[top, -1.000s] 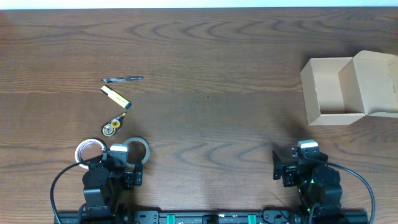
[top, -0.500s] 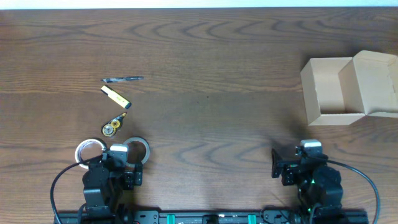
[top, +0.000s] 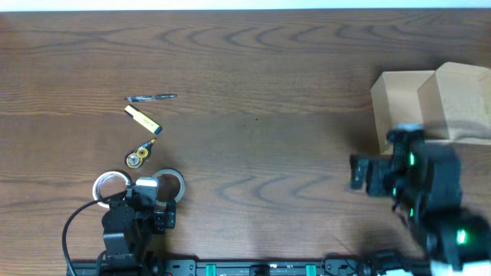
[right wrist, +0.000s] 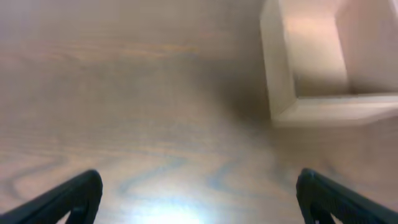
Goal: Pack container
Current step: 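Reach the right gripper into the cardboard box near its wall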
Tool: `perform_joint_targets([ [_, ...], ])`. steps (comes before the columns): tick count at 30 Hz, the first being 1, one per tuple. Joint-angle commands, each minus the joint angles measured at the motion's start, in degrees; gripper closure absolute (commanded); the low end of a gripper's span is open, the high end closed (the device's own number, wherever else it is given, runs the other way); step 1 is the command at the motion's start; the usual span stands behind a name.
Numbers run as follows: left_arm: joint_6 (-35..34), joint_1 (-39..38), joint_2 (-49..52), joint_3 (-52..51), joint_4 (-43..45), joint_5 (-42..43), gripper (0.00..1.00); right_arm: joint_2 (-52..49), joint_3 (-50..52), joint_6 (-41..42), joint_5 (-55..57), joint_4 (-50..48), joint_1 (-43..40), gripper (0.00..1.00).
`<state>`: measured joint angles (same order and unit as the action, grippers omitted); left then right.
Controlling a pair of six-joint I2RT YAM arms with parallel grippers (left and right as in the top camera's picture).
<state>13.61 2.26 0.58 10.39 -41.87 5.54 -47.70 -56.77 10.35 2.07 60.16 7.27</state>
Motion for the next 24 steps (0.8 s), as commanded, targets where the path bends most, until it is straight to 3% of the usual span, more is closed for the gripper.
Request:
perform_joint_targets([
  [1,0.76,0.31,-0.35,-1.03,-0.59,-0.66,0.05,-10.88,-10.64,3.58,4.28,3.61,-0.50,0.01],
  [7,0.76,0.28,-0.35,-1.03,-0.59,-0.66,0.05,-28.02,-24.11,4.66,7.41,7.41,-1.64,0.01],
  [10,0.76,0.28,-0.35,-1.03,-0.59,-0.66,0.05,-33.81,-27.39,9.53,9.68,7.52,-4.02,0.01],
  [15,0.76,0.28,-0.35,-1.03,-0.59,-0.66,0.05,-36.94,-27.71,11.85,9.90,4.59,-9.99,0.01],
  [24,0.76,0.28,-0.35,-1.03,-0.59,-0.66,0.05,-39.04,-25.00,5.20,9.68,-0.22,-15.32,0.01],
])
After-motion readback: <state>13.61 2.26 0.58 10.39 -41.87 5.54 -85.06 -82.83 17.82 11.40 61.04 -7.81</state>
